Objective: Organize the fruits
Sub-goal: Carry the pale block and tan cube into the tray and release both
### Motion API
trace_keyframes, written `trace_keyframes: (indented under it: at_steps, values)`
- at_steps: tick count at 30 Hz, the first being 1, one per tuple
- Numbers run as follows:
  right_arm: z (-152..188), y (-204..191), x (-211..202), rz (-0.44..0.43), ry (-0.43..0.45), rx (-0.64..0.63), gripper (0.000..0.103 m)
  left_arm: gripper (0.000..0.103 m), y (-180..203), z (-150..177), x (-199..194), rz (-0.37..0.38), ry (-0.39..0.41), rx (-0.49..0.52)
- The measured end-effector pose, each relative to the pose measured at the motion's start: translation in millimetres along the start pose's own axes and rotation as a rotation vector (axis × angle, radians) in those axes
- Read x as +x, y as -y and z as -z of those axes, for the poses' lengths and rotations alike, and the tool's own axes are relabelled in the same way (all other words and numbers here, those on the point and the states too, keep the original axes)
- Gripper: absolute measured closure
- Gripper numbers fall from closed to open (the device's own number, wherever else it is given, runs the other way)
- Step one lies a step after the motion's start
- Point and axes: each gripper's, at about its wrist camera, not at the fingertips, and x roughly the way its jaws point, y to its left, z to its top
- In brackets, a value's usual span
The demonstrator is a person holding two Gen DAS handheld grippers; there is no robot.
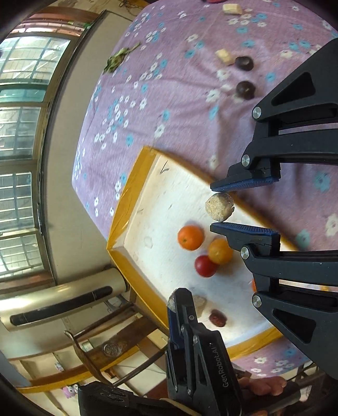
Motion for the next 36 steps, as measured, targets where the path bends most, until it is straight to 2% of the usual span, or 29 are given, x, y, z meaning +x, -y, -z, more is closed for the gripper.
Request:
trace_keyframes:
  at_steps: [6,17,26,31,33,35,36]
  values:
    - [-26,-8,31,0.005,-0.013,-0.011,0.080,0.075,-25,-15,21,-0.043,-0.025,-0.008]
    - [-49,0,90,0.003,-0.094,0.035,0.079,0.075,-40,-42,69,-0.046,-0.085,-0.037]
    - [-52,8,109,0.016,-0.142,0.055,0.079,0.075,-43,-52,95,-0.064,-0.126,-0.031]
    - [-50,11,110,0.033,-0.143,0.061,0.079,0.075,-43,-55,97,-0.073,-0.119,-0.016]
    - [-49,13,109,0.037,-0.143,0.067,0.076,0.075,-44,-55,97,-0.069,-0.120,-0.013]
    - [-46,18,106,0.046,-0.141,0.079,0.073,0.068,-46,-54,96,-0.077,-0.119,-0.014]
    - [-44,20,103,0.047,-0.137,0.086,0.073,0.068,-47,-54,95,-0.074,-0.119,-0.013]
